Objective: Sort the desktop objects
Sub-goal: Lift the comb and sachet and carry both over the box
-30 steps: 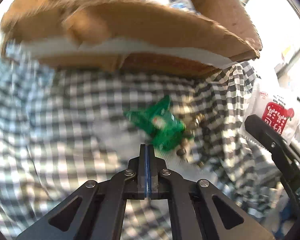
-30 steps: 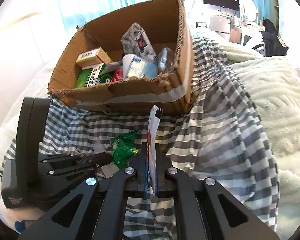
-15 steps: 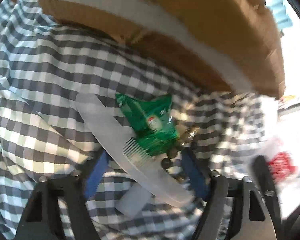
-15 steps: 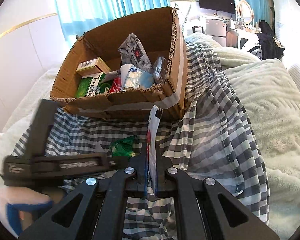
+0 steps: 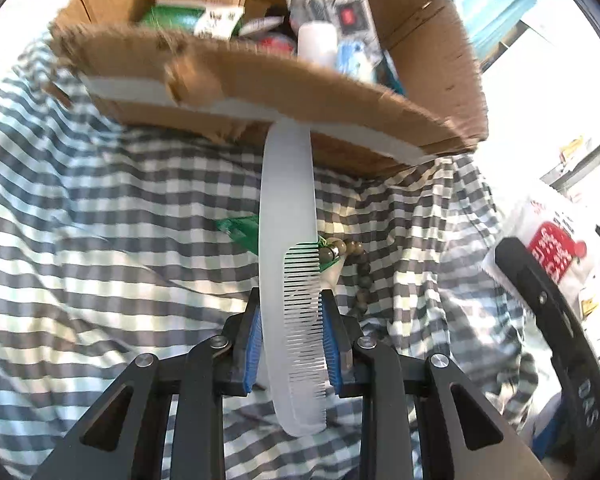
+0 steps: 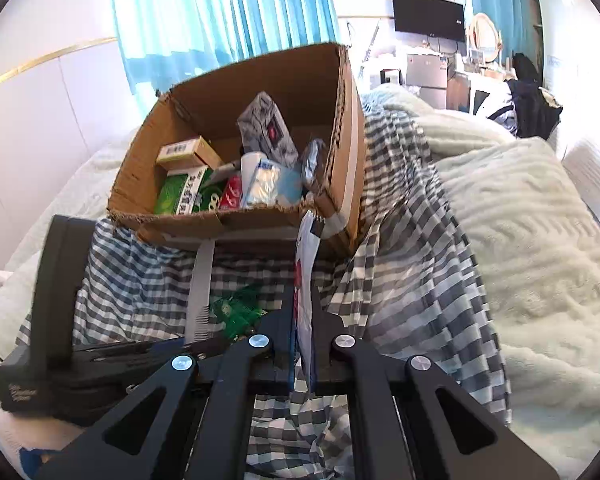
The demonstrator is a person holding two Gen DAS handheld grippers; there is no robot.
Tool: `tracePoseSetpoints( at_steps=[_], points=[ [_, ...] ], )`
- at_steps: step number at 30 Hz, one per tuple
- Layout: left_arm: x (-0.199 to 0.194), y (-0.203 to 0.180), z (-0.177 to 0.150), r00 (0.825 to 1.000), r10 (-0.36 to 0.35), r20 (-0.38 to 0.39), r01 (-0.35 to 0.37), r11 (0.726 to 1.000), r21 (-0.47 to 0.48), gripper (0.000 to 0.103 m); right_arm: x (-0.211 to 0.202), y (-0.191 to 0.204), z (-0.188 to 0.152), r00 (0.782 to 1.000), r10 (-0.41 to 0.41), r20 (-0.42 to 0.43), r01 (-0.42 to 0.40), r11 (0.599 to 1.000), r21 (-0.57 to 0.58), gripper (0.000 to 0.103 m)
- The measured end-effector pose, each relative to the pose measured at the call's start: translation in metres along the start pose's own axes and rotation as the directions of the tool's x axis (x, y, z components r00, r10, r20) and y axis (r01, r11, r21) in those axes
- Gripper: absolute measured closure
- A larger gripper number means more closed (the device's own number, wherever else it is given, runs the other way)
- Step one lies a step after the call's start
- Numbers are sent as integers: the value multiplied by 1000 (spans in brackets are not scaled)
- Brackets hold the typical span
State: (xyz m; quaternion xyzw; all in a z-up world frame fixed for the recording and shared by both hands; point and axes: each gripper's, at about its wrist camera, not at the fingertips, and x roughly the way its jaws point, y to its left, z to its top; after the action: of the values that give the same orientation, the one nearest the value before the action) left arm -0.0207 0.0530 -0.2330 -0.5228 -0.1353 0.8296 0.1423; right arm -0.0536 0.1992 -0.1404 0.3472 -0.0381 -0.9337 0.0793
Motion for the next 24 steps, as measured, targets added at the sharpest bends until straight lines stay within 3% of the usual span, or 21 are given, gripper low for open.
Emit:
tracePoseSetpoints(
  at_steps=[5, 6, 10, 15, 19, 24],
  points=[
    [-32, -4, 4, 996, 24, 82, -29, 998, 58, 81, -18, 7, 3, 999, -3, 44, 4, 1000, -7, 100],
    [-37, -7, 7, 995, 28, 96, -35, 997, 72, 97, -21, 8, 3, 999, -2, 53, 3, 1000, -11, 100],
    [-59, -12, 24, 990, 26, 138, -42, 992, 117, 100, -37, 18, 6, 996, 5, 88, -2, 1000, -31, 100],
    [-101, 1, 17, 985, 13, 169, -36, 990, 136, 100, -55, 29, 10, 992, 9, 130, -3, 999, -51, 100],
    [-110, -3, 17, 980, 5, 201, -37, 988, 152, 100, -70, 34, 15, 987, 9, 159, 1, 998, -67, 100],
    [-136, -13, 23, 957, 19, 290, -76, 979, 187, 100, -89, 41, 24, 976, 13, 216, 5, 996, -85, 100]
  ],
)
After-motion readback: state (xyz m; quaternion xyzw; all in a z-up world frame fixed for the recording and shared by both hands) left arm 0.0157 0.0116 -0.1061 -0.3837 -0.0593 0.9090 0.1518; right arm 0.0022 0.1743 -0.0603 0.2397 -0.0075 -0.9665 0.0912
